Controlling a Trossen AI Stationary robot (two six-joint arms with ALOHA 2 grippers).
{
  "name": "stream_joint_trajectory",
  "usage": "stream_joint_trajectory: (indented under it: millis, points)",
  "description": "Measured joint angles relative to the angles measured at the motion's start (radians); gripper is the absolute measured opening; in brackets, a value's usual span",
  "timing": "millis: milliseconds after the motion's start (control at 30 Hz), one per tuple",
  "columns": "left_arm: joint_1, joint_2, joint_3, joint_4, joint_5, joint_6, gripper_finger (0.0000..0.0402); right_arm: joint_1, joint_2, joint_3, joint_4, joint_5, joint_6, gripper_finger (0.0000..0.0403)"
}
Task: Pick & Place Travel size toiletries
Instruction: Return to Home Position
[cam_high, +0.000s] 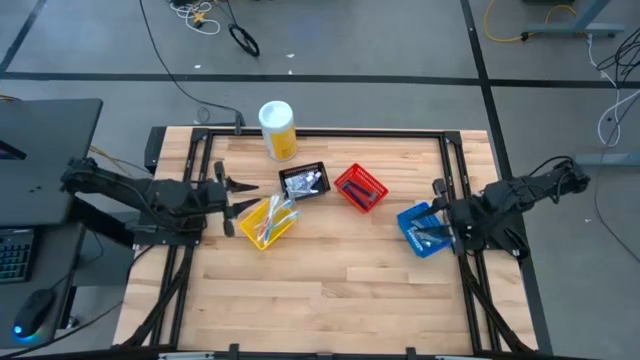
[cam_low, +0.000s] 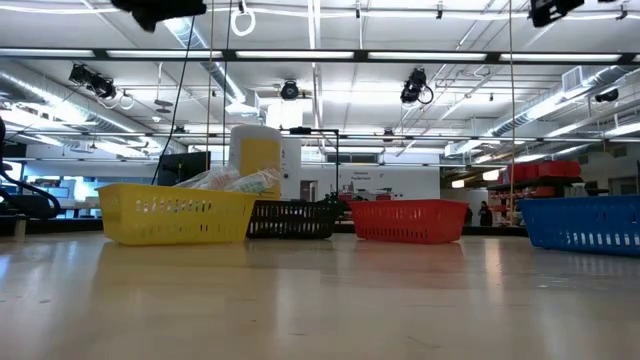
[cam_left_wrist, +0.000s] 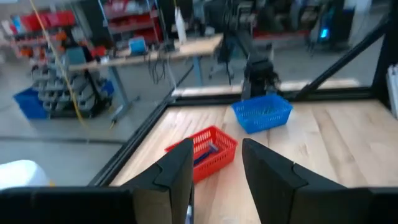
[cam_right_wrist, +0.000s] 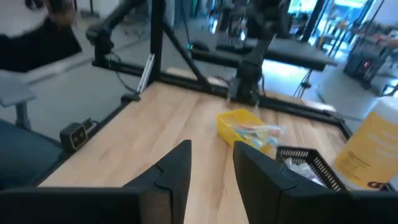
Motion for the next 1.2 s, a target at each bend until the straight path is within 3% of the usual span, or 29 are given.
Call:
stream_joint_trajectory:
  millis: [267, 500, 700, 967, 1200]
  points:
    - [0.0, -0.284, -0.308, 0.227, 0.114, 0.082, 0.0145, -0.006, -0.252, -0.152, 0.033, -0.005, -0.01, 0.013]
    - [0.0, -0.485, -0.439, 0.252, 0.162, 0.109, 0.0145, -0.006, -0.389, -0.225, 0.053, -0.082, 0.025, 0.013]
    - [0.0, -0.61, -0.518, 0.258, 0.181, 0.123, 0.0145, -0.006, -0.447, -0.316, 0.101, -0.083, 0.033, 0.013]
    - [0.0, -0.649, -0.613, 0.376, 0.213, 0.151, 0.0145, -0.006, -0.475, -0.451, 0.213, -0.083, 0.03, 0.013]
    - [0.0, -0.649, -0.615, 0.365, 0.206, 0.155, 0.0145, -0.006, -0.476, -0.518, 0.266, -0.078, 0.04, 0.013]
